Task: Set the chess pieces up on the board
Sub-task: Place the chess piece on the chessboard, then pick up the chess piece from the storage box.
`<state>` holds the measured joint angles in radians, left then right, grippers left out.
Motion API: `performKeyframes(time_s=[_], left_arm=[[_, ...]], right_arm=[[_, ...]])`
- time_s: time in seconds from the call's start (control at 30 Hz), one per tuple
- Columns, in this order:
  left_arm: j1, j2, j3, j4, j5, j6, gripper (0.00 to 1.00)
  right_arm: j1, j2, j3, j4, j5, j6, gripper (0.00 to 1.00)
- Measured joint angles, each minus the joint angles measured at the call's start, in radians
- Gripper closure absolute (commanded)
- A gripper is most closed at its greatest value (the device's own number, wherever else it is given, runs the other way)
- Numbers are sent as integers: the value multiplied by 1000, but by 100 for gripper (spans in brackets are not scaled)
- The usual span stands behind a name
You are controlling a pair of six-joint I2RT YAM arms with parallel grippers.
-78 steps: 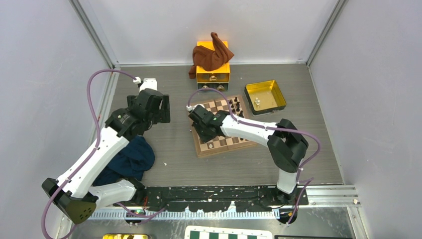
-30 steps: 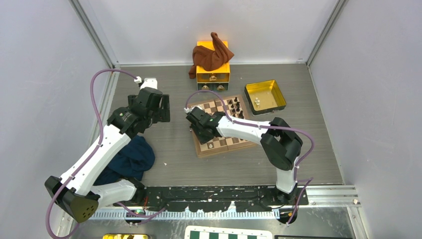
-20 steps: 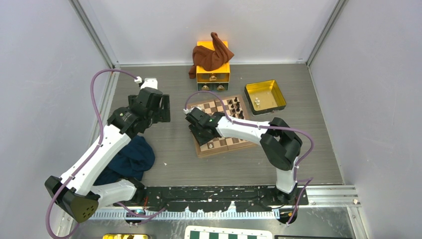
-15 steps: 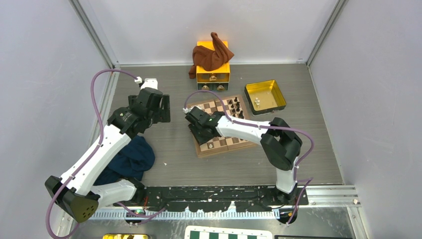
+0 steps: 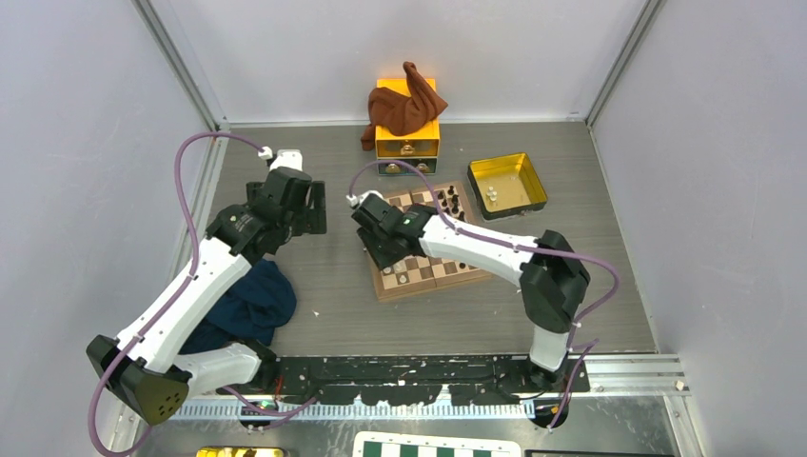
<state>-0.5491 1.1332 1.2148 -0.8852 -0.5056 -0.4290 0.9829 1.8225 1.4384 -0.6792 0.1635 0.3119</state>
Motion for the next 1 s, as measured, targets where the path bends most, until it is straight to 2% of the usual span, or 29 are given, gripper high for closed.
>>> performKeyframes(time_s=[0.27,0.37,0.7,1.0], left_arm=[[0,10,0,5,3,0,0],[0,13,0,5,9,0,0],[2,25,0,5,32,0,0],[2,37,8,5,39,0,0]], right_arm=[[-35,-97,150,-51,156,-15,57],[-122,-103,183,-44,209,-15,56],[-560,-55,192,-1,303,21,52],[-707,103,196,16,254,65,52]])
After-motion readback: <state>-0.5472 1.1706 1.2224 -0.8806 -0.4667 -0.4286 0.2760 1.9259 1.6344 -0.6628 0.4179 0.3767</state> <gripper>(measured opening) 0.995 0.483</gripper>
